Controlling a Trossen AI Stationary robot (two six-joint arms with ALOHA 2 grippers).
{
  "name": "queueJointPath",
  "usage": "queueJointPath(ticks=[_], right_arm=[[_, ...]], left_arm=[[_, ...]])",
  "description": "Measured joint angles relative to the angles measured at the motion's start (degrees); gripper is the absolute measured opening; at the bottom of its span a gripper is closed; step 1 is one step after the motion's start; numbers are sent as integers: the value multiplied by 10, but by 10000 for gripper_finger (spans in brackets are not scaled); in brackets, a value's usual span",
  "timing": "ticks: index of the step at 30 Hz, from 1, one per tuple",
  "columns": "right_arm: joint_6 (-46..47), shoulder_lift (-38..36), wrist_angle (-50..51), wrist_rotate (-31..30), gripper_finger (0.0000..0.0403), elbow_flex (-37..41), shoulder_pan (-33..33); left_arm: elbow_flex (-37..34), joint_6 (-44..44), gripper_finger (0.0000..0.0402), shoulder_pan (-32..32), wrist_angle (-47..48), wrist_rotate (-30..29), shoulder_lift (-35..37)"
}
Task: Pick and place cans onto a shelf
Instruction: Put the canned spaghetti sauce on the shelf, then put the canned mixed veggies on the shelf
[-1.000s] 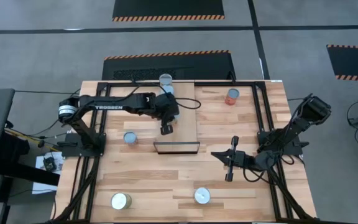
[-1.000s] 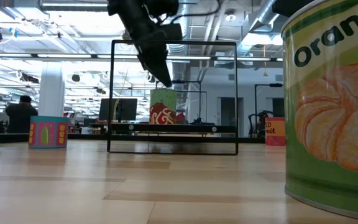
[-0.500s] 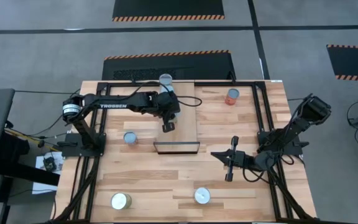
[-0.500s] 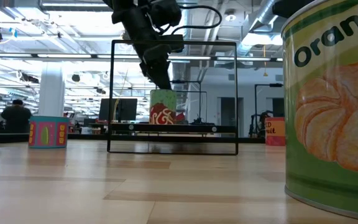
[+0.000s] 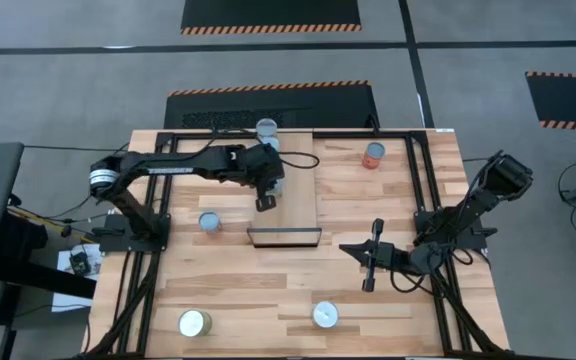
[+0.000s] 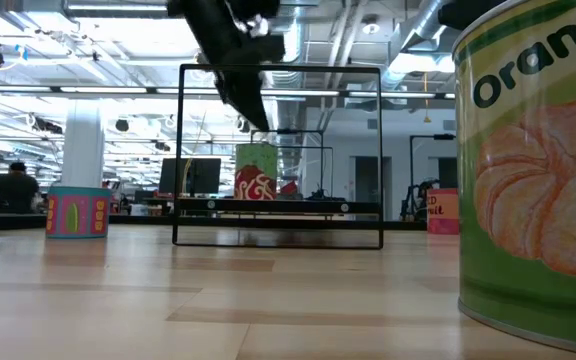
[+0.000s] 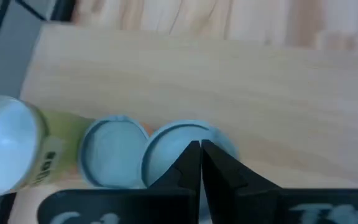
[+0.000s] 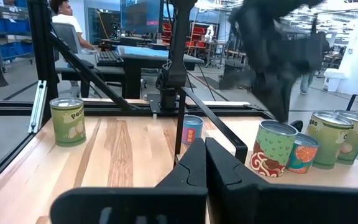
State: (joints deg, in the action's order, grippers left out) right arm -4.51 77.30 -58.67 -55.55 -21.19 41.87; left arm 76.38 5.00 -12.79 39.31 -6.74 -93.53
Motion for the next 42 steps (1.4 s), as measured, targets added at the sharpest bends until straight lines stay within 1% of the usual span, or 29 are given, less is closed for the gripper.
queueJointPath(ticks=[5,8,11,14,20,22,23,25,28,31,33,35,37,39,42], right_arm=[[0,0,1,0,7,0,0],[0,0,2,0,7,0,0],[0,0,9,0,7,0,0],[1,0,11,0,7,0,-4],[4,0,-2,0,7,0,-37],[2,0,-1,1,7,0,-50],[-4,0,-1,1,7,0,-57],[-26,0,-1,1,7,0,-67],[-65,0,-1,2,7,0,-78],[-88,-1,-1,2,7,0,-92],[-89,-2,4,6,7,0,-104],[-75,-2,23,31,7,0,-117],[-43,-2,49,57,7,0,-131],[-12,-2,78,75,7,0,-145],[5,-2,118,77,7,0,-161]], left_arm=[[-1,-10,2,21,10,-2,43],[-35,-12,2,38,-36,-12,82],[-110,-24,2,49,-109,-10,131],[-203,-28,2,60,-198,-11,196],[-372,-29,2,84,-365,-10,336],[-408,-31,2,90,-383,-10,380],[-420,-34,2,92,-377,-9,400],[-427,-42,2,96,-333,2,438],[-410,-76,5,99,-227,6,484],[-382,-125,20,99,-107,-3,509],[-368,-155,37,99,-34,-16,511],[-362,-187,55,99,28,-21,503],[-361,-216,73,99,71,-18,488],[-361,-237,88,99,99,-8,468],[-361,-258,104,100,102,9,434]])
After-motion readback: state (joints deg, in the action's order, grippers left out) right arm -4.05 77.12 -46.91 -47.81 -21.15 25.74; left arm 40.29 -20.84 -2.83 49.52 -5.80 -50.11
